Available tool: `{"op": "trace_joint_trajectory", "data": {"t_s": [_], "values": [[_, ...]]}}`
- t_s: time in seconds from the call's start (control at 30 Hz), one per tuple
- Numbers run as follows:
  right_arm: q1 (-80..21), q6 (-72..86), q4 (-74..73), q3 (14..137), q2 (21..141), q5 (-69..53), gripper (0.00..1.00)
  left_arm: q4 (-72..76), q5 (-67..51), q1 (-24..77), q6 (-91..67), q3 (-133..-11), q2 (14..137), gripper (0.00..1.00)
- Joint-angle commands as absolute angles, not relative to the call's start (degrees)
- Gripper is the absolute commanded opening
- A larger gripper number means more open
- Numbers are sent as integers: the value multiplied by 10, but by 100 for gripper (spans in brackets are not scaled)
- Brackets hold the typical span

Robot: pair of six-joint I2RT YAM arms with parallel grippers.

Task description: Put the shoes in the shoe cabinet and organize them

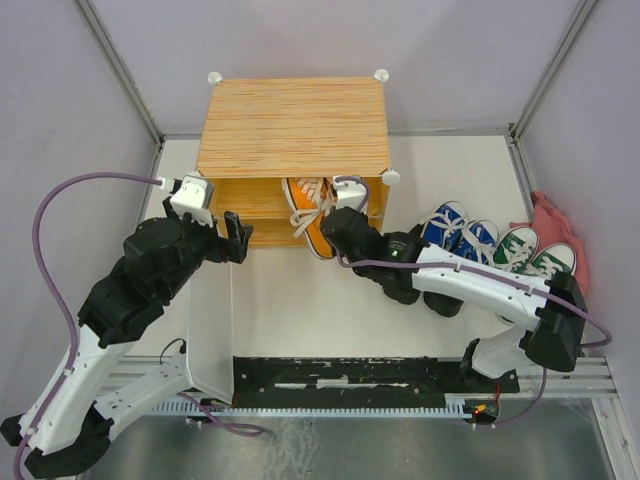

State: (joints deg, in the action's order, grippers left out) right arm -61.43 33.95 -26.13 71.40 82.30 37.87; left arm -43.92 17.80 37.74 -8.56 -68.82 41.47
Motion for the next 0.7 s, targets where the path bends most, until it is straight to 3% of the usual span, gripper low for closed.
{"op": "trace_joint_trajectory", "data": {"t_s": [0.0, 0.23, 0.47, 0.67], "values": [[-593, 329, -140, 779, 818, 433, 2, -428, 174, 379, -68, -691, 411, 90], [-568, 328, -138, 784, 842, 423, 2, -430, 175, 379, -68, -688, 408, 90], [-551, 338, -145, 790, 870, 416, 11, -435, 179, 379, -70, -686, 404, 90], [-541, 359, -156, 784, 872, 420, 40, -438, 180, 379, -72, -685, 399, 90]]}}
